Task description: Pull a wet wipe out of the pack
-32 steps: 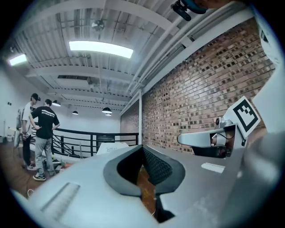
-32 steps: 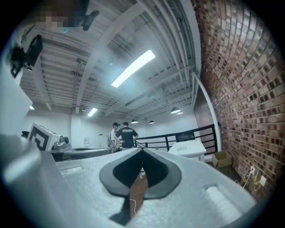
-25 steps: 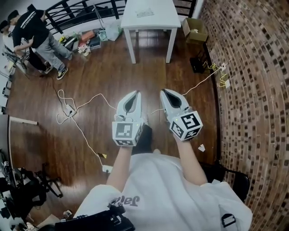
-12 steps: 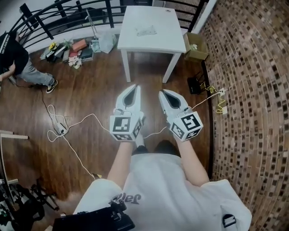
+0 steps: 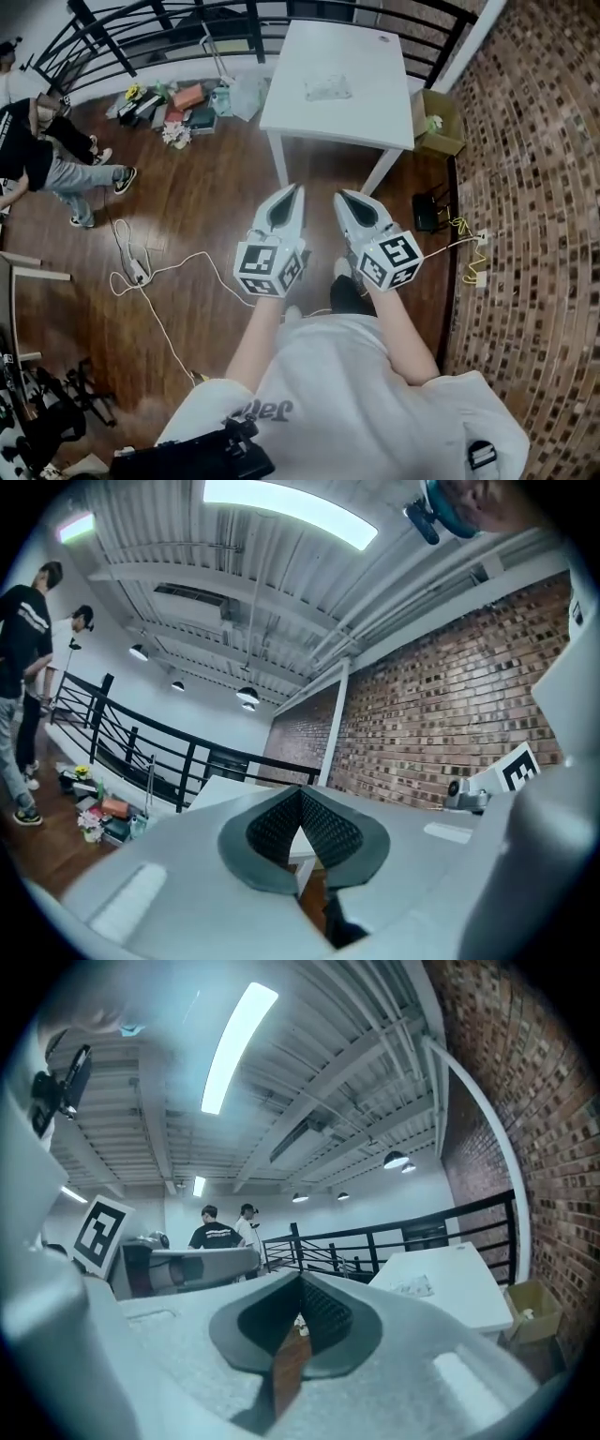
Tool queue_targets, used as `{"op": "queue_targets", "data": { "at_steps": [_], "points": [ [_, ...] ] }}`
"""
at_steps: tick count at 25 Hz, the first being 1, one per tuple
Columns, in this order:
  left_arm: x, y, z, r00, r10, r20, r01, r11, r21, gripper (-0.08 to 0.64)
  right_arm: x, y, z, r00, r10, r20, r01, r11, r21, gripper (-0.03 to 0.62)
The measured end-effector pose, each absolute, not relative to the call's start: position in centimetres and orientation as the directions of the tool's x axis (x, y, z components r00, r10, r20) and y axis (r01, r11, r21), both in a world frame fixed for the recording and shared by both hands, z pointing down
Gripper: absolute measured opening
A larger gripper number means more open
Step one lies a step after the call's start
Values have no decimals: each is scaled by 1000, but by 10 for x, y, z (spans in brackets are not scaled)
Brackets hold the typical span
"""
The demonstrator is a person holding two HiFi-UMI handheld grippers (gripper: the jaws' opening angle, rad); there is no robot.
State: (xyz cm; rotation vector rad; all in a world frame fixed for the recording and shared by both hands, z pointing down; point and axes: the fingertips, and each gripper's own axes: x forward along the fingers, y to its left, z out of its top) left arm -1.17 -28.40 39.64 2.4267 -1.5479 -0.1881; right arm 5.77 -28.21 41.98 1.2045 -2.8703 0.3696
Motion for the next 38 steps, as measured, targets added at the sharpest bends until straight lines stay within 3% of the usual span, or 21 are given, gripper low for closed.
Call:
{"op": "queue_targets", "data": {
  "at_steps": [4, 7, 15, 25, 34, 38],
  "points": [
    [13, -360, 370, 386, -922, -26, -897, -382, 224, 15, 83, -360, 387, -741, -670, 37, -667, 728, -159, -9],
    [35, -401, 366, 346, -937, -41, -916, -347, 203, 15, 105, -402, 388, -799, -597, 69, -601, 789, -127, -9],
    [65, -481, 404, 311, -948, 65, -938, -296, 178, 15, 121, -466, 422, -878, -464, 118, -477, 871, -118, -9],
    [43, -606, 421, 384, -921, 66, -920, -375, 117, 17, 105, -595, 452, -791, -589, 168, -608, 787, -101, -9],
    [9, -716, 423, 437, -899, 33, -896, -432, 102, 17, 50, -710, 432, -772, -619, 142, -628, 778, -23, -9],
    [-3, -744, 439, 440, -896, 64, -895, -432, 114, 17, 47, -738, 454, -762, -628, 160, -645, 758, -97, -9]
  ]
}}
